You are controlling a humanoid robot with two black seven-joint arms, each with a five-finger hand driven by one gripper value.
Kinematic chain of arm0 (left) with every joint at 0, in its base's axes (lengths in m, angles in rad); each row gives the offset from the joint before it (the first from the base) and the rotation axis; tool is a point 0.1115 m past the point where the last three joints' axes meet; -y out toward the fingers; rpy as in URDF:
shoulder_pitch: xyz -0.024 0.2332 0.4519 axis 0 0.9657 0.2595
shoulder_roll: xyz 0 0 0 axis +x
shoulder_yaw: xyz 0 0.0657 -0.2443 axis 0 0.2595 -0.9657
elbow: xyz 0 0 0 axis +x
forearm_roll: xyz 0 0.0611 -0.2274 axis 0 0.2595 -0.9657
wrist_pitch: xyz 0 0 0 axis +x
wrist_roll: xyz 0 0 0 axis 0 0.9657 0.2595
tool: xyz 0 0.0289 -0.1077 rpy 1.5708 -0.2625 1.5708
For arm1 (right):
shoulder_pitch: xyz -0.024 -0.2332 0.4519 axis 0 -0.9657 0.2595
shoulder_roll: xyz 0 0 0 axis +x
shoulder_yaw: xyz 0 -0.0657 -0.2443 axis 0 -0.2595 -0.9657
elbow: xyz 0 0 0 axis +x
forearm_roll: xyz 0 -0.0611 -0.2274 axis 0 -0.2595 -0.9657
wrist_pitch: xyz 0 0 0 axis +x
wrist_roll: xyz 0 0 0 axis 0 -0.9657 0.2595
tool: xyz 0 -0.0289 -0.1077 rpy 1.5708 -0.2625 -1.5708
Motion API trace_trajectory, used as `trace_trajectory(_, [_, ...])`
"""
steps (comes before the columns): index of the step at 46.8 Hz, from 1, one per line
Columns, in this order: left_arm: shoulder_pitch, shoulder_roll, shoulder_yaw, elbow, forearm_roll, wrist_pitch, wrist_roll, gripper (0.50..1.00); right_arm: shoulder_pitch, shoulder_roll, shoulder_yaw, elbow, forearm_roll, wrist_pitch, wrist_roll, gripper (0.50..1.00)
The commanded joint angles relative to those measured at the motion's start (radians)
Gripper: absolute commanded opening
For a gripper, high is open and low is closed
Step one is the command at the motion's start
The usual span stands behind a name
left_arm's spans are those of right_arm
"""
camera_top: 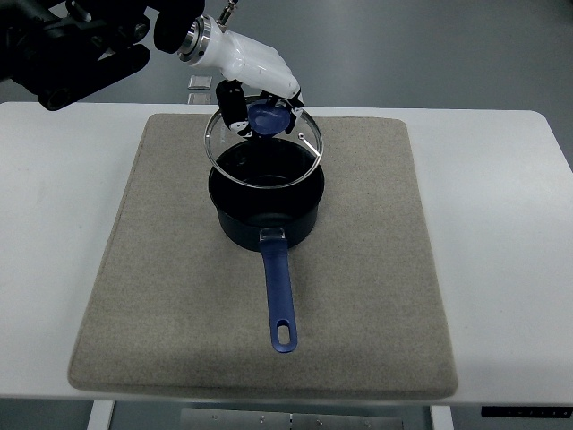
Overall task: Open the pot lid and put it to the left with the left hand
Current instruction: 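Lift the glass lid off the pot with the left hand, then carry the lid beside the pot and lower it onto the pad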
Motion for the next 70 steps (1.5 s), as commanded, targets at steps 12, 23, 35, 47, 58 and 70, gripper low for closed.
trace_trajectory(12, [0.002,0.052,0.003,0.021,0.011,0.055,0.0,0.5,0.001,0.0,0.0,0.001,0.0,0.0,0.0,0.917])
trace_trajectory(23, [0.005,0.115,0.017,0.032,0.01,0.093,0.0,0.5,0.001,0.0,0.0,-0.001,0.0,0.0,0.0,0.917])
trace_trajectory(35, [0.018,0.231,0.017,0.028,0.002,0.095,0.0,0.5,-0.001,0.0,0.0,-0.001,0.0,0.0,0.0,0.917])
trace_trajectory(47, [0.051,0.32,0.018,-0.006,0.001,0.096,0.0,0.5,-0.001,0.0,0.0,-0.001,0.0,0.0,0.0,0.917])
trace_trajectory(58, [0.11,0.374,0.018,-0.046,0.005,0.103,0.0,0.5,0.001,0.0,0.0,0.001,0.0,0.0,0.0,0.917])
trace_trajectory(70, [0.184,0.382,0.018,-0.049,0.005,0.149,0.0,0.5,0.001,0.0,0.0,-0.001,0.0,0.0,0.0,0.917])
